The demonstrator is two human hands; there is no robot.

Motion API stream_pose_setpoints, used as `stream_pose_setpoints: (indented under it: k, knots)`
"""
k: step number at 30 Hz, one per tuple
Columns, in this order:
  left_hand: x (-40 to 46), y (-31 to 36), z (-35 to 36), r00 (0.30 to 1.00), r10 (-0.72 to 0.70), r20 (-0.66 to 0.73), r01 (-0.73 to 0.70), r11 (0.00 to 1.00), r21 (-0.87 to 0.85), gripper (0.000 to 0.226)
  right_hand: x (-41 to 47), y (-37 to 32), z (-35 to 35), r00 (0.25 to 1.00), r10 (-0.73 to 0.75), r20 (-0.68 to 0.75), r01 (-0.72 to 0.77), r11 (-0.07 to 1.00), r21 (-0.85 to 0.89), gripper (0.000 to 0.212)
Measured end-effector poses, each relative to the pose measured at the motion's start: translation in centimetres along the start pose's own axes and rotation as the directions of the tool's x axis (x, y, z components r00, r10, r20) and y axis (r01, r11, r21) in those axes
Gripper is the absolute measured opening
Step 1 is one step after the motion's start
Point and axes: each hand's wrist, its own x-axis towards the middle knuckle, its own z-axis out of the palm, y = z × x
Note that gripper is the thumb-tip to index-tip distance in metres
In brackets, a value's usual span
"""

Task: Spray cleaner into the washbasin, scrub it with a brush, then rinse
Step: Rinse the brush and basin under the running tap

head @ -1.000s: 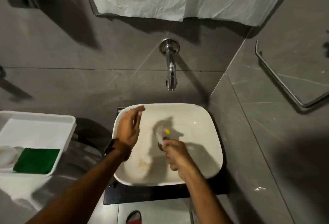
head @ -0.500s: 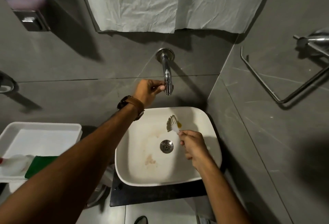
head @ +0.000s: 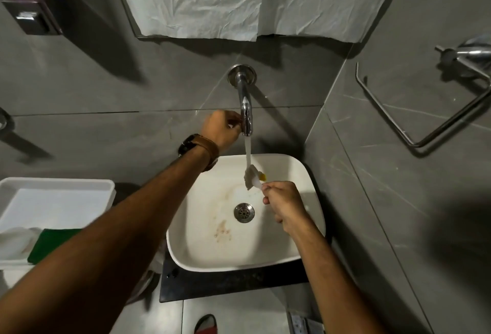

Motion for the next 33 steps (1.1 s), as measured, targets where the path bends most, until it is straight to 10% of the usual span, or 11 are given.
stream_pose_setpoints:
  k: [13, 19, 33]
  knots:
    - [0.7, 2.0, -2.4, 0.996, -0.003, 0.092, -0.010, 0.989, 0.149, 0.032, 0.9, 3.0, 1.5, 1.000, 0.008, -0.013, -0.011, 0.963, -0.269, 0.042]
    - [0.8, 1.9, -2.7, 0.993, -0.023, 0.119, 0.010, 0.994, 0.106, 0.030, 0.2, 2.5, 1.7, 0.999, 0.041, 0.002, -0.041, 0.996, -0.076, 0.064]
    - [1.0, 2.0, -2.6, 0.990, -0.065, 0.126, 0.057, 0.996, 0.061, 0.031, -0.1, -6.2, -2.1, 0.990, -0.136, 0.040, 0.131, 0.986, 0.102, 0.017]
